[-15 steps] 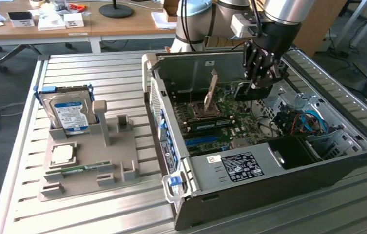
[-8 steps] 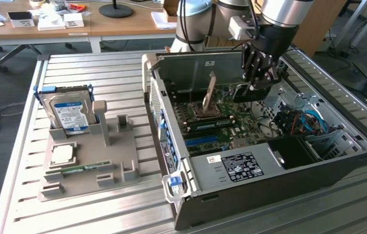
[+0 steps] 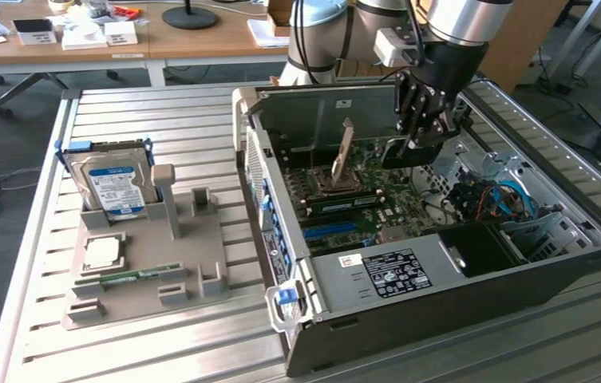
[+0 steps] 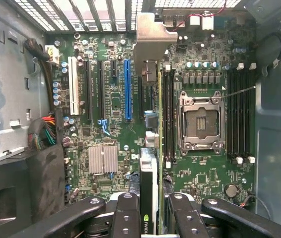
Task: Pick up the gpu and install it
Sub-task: 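Insert the gpu into the slot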
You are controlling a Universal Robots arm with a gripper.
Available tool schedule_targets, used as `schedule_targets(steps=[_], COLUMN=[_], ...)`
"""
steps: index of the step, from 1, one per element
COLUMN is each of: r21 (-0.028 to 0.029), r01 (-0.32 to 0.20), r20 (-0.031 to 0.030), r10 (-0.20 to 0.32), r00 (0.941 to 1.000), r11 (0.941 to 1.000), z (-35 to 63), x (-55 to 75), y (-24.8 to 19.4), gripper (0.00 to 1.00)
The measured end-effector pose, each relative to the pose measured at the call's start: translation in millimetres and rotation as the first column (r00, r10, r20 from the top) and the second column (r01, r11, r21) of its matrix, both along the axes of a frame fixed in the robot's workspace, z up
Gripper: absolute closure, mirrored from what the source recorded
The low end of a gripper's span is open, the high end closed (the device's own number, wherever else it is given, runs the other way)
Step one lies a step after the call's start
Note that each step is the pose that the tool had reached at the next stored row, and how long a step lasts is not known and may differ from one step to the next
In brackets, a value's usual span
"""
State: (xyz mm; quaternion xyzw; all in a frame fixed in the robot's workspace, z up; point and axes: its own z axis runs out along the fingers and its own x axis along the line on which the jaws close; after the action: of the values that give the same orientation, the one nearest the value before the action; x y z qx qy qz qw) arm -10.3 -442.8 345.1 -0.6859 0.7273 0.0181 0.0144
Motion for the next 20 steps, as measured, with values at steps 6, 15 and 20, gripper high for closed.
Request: schedule_targets(steps=[6, 15, 20], r21=[0.0000, 0.0000, 0.0001], r01=[-0.002, -0.005, -0.005], r20=[0.0000, 0.0000, 0.0001], r10=[0.002, 0.005, 0.005], r00=[1.0000, 1.0000, 1.0000], r11=[1.0000, 1.0000, 1.0000], z=[0.0, -0.8, -1.8], x=[0.0, -0.1, -0.3], y=[0.0, 0.0, 0.0], gripper=[0.73, 0.73, 0.73])
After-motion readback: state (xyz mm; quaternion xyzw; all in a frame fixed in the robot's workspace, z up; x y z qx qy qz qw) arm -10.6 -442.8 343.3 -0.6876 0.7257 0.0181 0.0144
